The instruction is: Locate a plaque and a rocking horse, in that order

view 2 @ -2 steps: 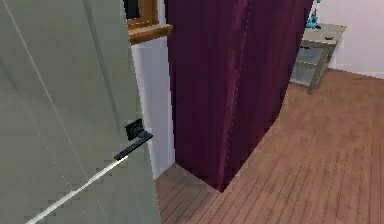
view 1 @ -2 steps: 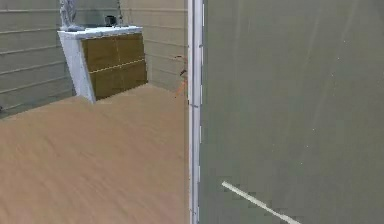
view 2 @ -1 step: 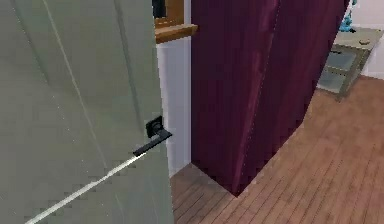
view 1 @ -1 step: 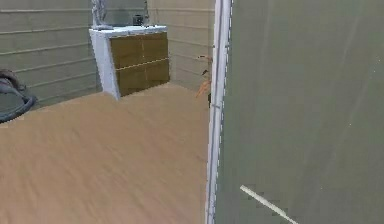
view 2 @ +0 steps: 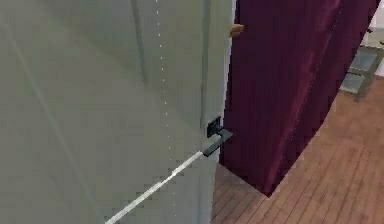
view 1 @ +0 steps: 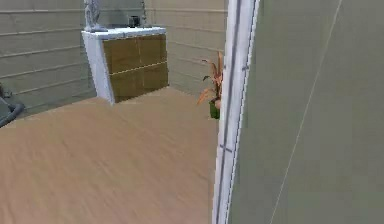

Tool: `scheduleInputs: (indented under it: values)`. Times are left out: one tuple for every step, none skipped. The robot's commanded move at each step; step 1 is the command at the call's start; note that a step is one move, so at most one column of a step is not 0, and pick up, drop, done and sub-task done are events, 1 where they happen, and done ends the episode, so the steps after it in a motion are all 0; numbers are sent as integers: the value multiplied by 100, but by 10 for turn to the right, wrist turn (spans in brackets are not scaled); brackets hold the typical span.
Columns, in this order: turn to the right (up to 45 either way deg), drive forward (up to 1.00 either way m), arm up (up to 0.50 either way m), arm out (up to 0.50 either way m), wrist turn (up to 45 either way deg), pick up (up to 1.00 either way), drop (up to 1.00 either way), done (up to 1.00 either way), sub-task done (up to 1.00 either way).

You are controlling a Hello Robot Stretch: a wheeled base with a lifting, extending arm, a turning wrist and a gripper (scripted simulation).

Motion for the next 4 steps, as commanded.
scheduleInputs:
  values:
    - [-450,0,0,0,0,0,0,0,0]
    - [0,100,0,0,0,0,0,0,0]
    - [-30,0,0,0,0,0,0,0,0]
    - [0,100,0,0,0,0,0,0,0]
